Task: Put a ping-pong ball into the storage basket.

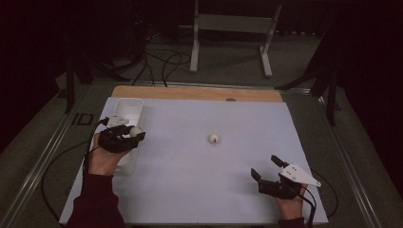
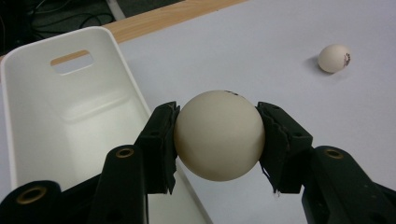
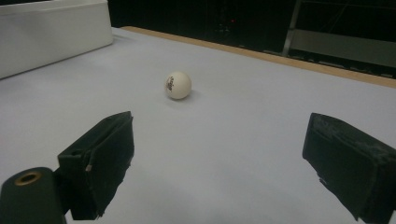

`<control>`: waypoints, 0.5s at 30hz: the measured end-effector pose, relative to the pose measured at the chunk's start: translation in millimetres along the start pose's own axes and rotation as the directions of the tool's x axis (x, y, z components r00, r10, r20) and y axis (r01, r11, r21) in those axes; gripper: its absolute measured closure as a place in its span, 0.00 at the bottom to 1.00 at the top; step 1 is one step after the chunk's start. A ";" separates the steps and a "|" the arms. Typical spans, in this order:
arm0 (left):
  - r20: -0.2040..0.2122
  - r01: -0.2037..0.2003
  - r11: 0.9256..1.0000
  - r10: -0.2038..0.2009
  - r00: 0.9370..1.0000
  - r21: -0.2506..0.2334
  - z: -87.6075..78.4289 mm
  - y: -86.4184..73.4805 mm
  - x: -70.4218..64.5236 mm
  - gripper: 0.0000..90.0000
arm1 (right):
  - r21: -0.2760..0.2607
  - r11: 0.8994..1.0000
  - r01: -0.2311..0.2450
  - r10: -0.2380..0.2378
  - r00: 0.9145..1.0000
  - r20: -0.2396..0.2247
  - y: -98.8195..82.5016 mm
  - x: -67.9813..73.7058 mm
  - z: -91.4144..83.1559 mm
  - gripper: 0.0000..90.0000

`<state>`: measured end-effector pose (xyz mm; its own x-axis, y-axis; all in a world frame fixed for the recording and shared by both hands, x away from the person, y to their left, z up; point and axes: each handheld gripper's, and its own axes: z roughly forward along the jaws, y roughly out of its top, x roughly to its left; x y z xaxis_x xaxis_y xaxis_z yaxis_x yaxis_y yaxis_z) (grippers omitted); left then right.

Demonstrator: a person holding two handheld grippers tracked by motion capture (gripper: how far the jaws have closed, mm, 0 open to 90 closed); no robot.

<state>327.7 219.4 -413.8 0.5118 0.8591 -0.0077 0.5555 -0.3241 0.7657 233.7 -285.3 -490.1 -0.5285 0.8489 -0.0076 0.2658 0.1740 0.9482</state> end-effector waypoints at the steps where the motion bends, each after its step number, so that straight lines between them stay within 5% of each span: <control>1: -0.001 0.002 1.000 -0.002 1.000 -0.001 -0.2 -0.3 0.5 0.57 | 0.000 1.000 0.000 0.000 1.000 0.000 0.0 0.0 0.0 0.10; 15: -0.013 0.019 1.000 -0.019 1.000 -0.008 -5.4 -3.0 8.8 0.57 | -0.001 1.000 -0.001 0.001 1.000 -0.001 -0.1 0.0 0.3 0.10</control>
<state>327.0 230.1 -412.8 0.4928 0.8700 -0.0139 0.5598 -0.3048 0.7705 233.9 -285.2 -490.3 -0.5292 0.8484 -0.0067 0.2657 0.1732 0.9484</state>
